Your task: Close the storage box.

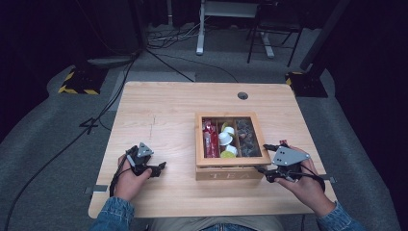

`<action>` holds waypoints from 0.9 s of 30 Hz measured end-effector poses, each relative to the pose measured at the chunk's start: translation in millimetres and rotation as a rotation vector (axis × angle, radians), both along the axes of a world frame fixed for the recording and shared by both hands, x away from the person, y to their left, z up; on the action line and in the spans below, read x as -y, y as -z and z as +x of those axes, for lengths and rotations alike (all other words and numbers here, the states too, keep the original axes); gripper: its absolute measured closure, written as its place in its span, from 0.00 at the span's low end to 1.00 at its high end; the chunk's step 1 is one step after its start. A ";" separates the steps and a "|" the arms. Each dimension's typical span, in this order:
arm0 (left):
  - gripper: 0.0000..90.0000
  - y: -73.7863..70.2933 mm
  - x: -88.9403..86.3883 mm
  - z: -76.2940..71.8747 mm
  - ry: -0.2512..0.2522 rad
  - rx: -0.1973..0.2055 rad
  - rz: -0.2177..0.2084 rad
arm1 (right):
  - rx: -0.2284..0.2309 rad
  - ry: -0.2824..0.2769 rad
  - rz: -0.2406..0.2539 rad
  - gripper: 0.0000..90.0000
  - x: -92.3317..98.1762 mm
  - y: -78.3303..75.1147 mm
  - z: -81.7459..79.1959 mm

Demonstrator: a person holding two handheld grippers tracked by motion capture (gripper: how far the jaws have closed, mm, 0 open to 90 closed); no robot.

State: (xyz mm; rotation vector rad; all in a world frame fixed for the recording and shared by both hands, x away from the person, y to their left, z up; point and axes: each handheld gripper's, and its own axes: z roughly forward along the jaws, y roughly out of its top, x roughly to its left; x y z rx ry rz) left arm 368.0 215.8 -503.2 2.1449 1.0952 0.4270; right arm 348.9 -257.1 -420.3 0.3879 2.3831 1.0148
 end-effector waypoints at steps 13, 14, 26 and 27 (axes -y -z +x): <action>0.25 0.0 -2.2 -2.7 -0.007 -0.003 -0.002 | -0.131 -0.012 0.128 0.30 14.1 -0.5 -2.8; 0.25 0.2 -2.6 -3.1 -0.006 -0.003 -0.004 | -0.136 0.000 0.150 0.30 17.3 -1.8 -2.1; 0.25 -0.1 -5.9 -4.5 0.008 -0.003 0.001 | -0.164 0.165 0.242 0.27 69.2 -11.8 3.1; 0.25 -0.1 -5.9 -4.4 0.009 -0.002 0.001 | -0.166 0.174 0.236 0.27 74.0 -11.4 3.8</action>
